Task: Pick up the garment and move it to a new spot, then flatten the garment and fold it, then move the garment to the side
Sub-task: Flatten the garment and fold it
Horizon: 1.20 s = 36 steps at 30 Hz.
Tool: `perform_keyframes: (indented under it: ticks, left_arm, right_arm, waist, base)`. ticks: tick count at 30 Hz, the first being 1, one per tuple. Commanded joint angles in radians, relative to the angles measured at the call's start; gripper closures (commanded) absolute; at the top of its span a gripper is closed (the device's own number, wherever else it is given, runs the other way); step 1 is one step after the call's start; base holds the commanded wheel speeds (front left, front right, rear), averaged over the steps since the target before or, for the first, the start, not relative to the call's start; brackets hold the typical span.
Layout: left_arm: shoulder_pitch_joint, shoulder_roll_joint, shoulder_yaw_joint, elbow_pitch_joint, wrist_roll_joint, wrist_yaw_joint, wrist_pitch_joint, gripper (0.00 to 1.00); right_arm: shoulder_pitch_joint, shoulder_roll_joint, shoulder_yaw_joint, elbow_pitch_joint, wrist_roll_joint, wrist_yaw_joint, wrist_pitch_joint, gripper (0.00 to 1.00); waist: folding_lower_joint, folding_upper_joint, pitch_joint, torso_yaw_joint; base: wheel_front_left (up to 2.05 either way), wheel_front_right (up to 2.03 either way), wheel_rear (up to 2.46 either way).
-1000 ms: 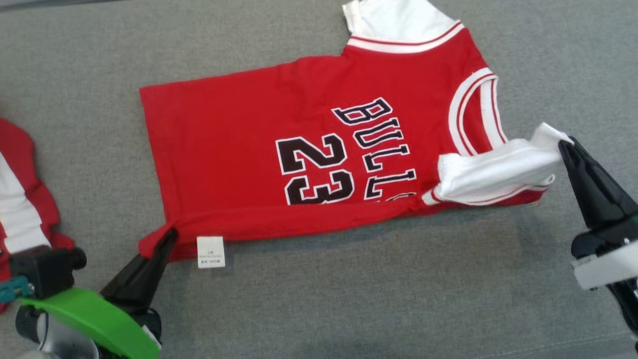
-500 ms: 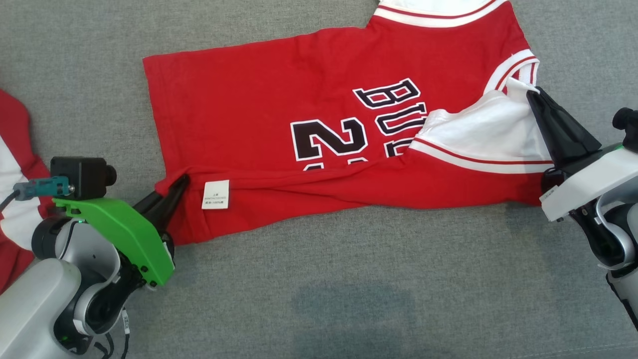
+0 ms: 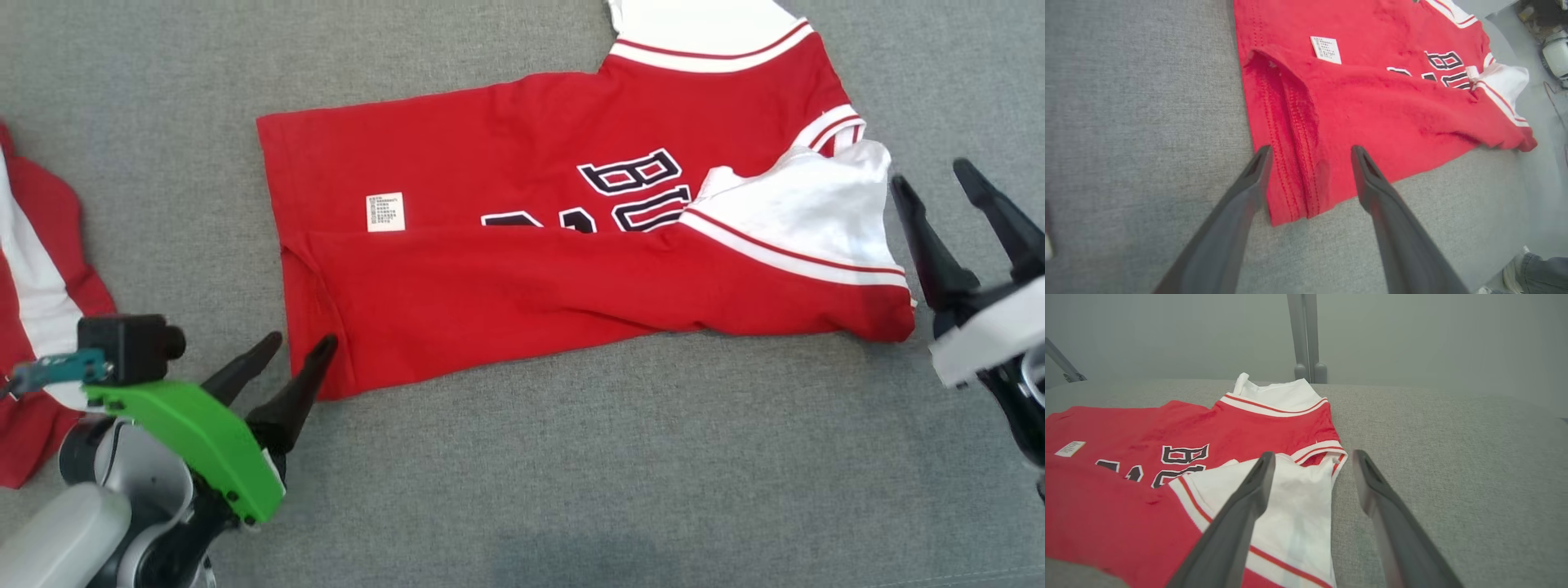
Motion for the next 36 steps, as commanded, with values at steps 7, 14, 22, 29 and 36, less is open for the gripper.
perform_keyframes:
  ticks: [7, 14, 22, 29, 36]
  left_arm:
    - [0.148, 0.04, 0.054, -0.116, -0.085, 0.076, -0.05, 0.0]
    - [0.127, 0.011, 0.044, -0.122, -0.098, 0.084, -0.03, 0.0]
    - [0.072, 0.024, -0.003, -0.121, -0.043, 0.123, 0.038, 0.0]
    - [0.03, -0.005, -0.029, -0.058, -0.009, 0.144, 0.055, 0.0]
    - [-0.007, -0.025, -0.053, 0.018, -0.006, 0.107, 0.082, 1.0]
  right_arm:
    - [0.214, -0.026, -0.121, -0.117, -0.019, 0.0, 0.237, 0.0]
    - [0.26, 0.011, -0.12, -0.168, -0.008, 0.0, 0.401, 0.0]
    - [0.236, 0.026, -0.12, -0.197, -0.017, 0.0, 0.539, 0.0]
    - [0.227, 0.025, -0.127, -0.215, -0.063, 0.0, 0.609, 0.0]
    - [0.184, 0.037, -0.071, -0.196, -0.036, 0.0, 0.656, 1.0]
  waist:
    - [0.0, 0.0066, -0.012, 0.008]
    - [0.0, 0.0066, 0.02, 0.012]
    - [0.0, 0.0066, 0.033, 0.023]
    - [0.0, 0.0066, 0.047, 0.017]
    - [0.0, 0.0066, 0.055, 0.007]
  base:
    - [0.0, 0.0, 0.0]
    - [0.0, 0.0, 0.0]
    - [0.0, 0.0, 0.0]
    - [0.0, 0.0, 0.0]
    - [0.0, 0.0, 0.0]
